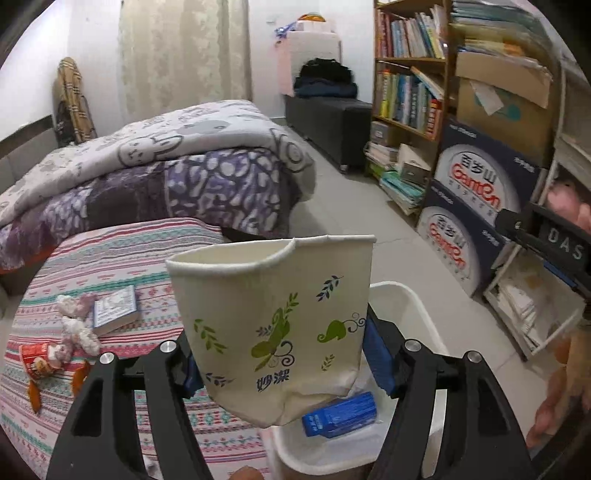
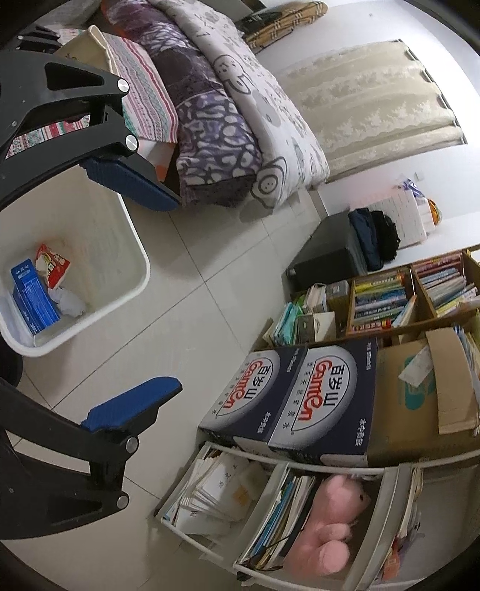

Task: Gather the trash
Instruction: 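Carry both items over the white bin and open both tools to drop them, then move the left tool to the white foam strip and grasp it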

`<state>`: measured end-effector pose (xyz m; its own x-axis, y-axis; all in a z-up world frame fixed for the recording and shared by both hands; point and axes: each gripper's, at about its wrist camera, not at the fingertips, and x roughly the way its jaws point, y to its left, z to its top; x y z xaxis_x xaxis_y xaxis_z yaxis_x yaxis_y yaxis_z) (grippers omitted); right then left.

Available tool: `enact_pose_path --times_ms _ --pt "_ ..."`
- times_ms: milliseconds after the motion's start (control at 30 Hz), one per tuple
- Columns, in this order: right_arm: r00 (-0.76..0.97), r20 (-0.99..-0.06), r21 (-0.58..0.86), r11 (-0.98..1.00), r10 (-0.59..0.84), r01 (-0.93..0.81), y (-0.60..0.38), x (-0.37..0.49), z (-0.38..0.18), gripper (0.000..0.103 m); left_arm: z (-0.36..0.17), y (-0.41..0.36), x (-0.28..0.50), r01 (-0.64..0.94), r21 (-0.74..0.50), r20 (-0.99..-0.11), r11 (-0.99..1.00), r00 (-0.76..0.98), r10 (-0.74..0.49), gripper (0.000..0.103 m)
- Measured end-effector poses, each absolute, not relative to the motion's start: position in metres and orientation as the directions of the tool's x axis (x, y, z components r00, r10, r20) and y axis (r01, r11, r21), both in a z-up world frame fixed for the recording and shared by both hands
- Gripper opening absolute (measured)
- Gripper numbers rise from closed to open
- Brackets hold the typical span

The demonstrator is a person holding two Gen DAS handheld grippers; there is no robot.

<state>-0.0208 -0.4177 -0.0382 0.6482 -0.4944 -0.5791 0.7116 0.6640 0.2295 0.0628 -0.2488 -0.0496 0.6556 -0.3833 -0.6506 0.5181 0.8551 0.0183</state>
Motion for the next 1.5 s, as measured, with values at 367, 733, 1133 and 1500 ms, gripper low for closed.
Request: enact_pose_path --times_ms 367,733,1133,1500 --pt "0.649 -0.587 0.221 0.675 -0.484 0.704 -0.414 -0.018 -0.038 0.094 -0.05 -0.248 0.06 0.529 0.018 -0.659 0.848 0.645 -0.388 0.083" --pt "0.653 -0.647 0.197 0.741 -0.394 0.642 -0.382 0.011 -0.044 0.096 -0.069 -0.187 0.094 0.321 0.037 -0.737 0.946 0.648 -0.191 0.088" --pt "0.651 -0.702 0.191 0.804 -0.29 0.564 -0.345 0.035 -0.052 0.096 -0.112 -0.101 0.131 0.038 0.134 -0.845 0.99 0.526 0.094 0.088" --pt "0.633 -0.743 0.191 0.838 -0.218 0.512 -0.315 0.059 -0.06 0.096 -0.168 -0.05 0.147 -0.066 0.068 -0.956 0.996 0.282 0.084 0.069"
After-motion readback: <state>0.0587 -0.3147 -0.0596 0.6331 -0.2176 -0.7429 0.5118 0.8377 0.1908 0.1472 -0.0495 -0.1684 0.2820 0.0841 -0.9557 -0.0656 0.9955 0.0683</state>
